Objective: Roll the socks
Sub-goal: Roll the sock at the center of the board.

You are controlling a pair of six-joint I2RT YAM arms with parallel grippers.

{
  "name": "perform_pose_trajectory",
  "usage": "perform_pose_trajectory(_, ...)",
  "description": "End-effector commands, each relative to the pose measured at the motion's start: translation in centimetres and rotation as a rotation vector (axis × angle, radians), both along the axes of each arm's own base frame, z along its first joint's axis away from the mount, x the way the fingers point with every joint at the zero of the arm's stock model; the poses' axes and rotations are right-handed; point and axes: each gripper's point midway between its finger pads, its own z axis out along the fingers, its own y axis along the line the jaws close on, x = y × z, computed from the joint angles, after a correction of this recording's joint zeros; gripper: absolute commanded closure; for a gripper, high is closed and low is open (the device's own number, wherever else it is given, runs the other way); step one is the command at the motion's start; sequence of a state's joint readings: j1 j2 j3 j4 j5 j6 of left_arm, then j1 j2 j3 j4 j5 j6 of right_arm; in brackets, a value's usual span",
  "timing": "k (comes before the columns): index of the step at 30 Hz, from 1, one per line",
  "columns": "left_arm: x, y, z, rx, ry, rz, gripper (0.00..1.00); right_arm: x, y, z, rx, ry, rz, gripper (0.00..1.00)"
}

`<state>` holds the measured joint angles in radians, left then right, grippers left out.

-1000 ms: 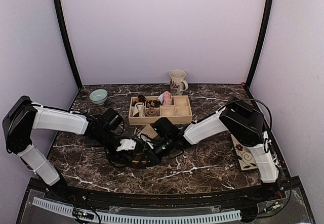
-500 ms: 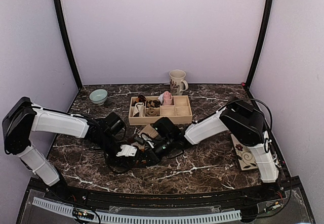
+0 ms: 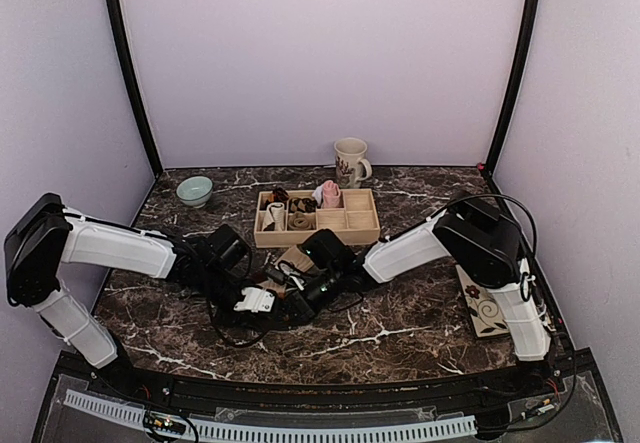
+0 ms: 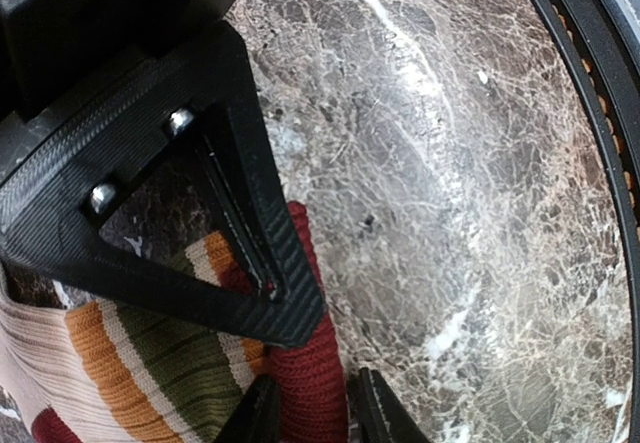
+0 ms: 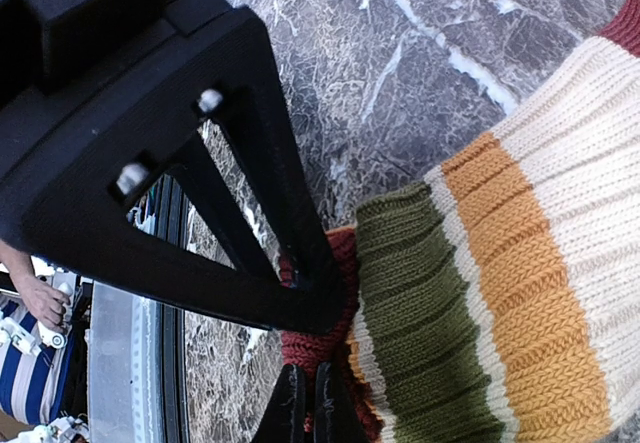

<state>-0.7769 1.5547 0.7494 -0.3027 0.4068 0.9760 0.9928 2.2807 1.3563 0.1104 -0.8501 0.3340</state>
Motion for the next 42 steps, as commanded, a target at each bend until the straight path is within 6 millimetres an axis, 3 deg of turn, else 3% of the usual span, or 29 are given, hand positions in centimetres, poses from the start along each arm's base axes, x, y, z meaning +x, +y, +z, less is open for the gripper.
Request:
perform_pose_trajectory(1,0.1,0.3,-1.0,0.029,-0.007,0.005,0.77,0.4,-7.3,-10.6,-0.406,0.074,-0.159,1.00)
perform_pose_trajectory(4,-0.1,0.4,-1.3,0.043,0.004,0.003,0.80,1.2,-6.9,-9.6,-0.344,0.023,-0.196,0.97)
perform_pose_trajectory(7,-0.5,0.6,-1.4,0.055,0.041,0.007,0.82,2.6,-5.7,-7.2,-0.246,-0.051,-0.240,0.87)
perform_pose_trajectory(9,-1.0,0.7,-1.5,0.069,0.095,0.009,0.85,2.5,-6.0,-7.0,-0.231,-0.066,-0.247,0.79)
perform_pose_trajectory(14,-1.0,0.8,-1.8,0.093,0.244,0.059,0.98,3.0,-5.7,-6.0,-0.191,-0.104,-0.263,0.76)
perform_pose_trajectory(15,-0.8,0.7,-1.6,0.089,0.261,0.069,1.00,3.1,-5.7,-5.6,-0.178,-0.107,-0.271,0.71)
perform_pose_trajectory(17,-0.9,0.8,-1.8,0.089,0.300,0.086,1.00,3.1,-6.0,-4.9,-0.147,-0.123,-0.289,0.50)
perform_pose_trajectory(18,-1.0,0.8,-1.8,0.087,0.317,0.090,1.00,3.1,-6.1,-4.4,-0.123,-0.135,-0.301,0.14)
perform_pose_trajectory(19,-1.1,0.9,-1.9,0.091,0.333,0.093,1.00,3.1,-6.2,-3.8,-0.097,-0.148,-0.314,0.02)
perform_pose_trajectory(27,-1.4,1.2,-2.6,0.150,0.463,0.112,1.00,4.1,-9.2,1.6,0.040,-0.332,-0.468,0.00)
perform_pose_trajectory(31,-1.2,1.1,-2.6,0.161,0.483,0.114,1.00,5.2,-11.6,5.4,0.036,-0.558,-0.566,0.00)
perform_pose_trajectory(34,-1.4,1.2,-2.4,0.157,0.511,0.122,1.00,7.9,-15.4,11.5,0.047,-0.755,-0.814,0.00)
perform_pose_trajectory(36,-1.5,1.2,-2.2,0.150,0.531,0.129,1.00,10.1,-19.8,14.7,0.048,-0.803,-1.092,0.00)
perform_pose_trajectory(37,-1.8,1.3,-2.2,0.148,0.543,0.126,1.00,10.7,-22.2,13.8,0.007,-0.758,-1.233,0.00)
perform_pose_trajectory(38,-1.9,1.3,-2.0,0.148,0.554,0.124,1.00,11.1,-23.3,13.6,0.011,-0.728,-1.309,0.00)
perform_pose_trajectory(40,-2.4,1.3,-1.6,0.146,0.584,0.121,1.00,10.7,-22.4,13.9,0.057,-0.787,-1.228,0.00)
perform_pose_trajectory(42,-2.8,1.5,-1.2,0.146,0.613,0.116,1.00,10.3,-21.9,15.6,0.060,-0.898,-1.202,0.00)
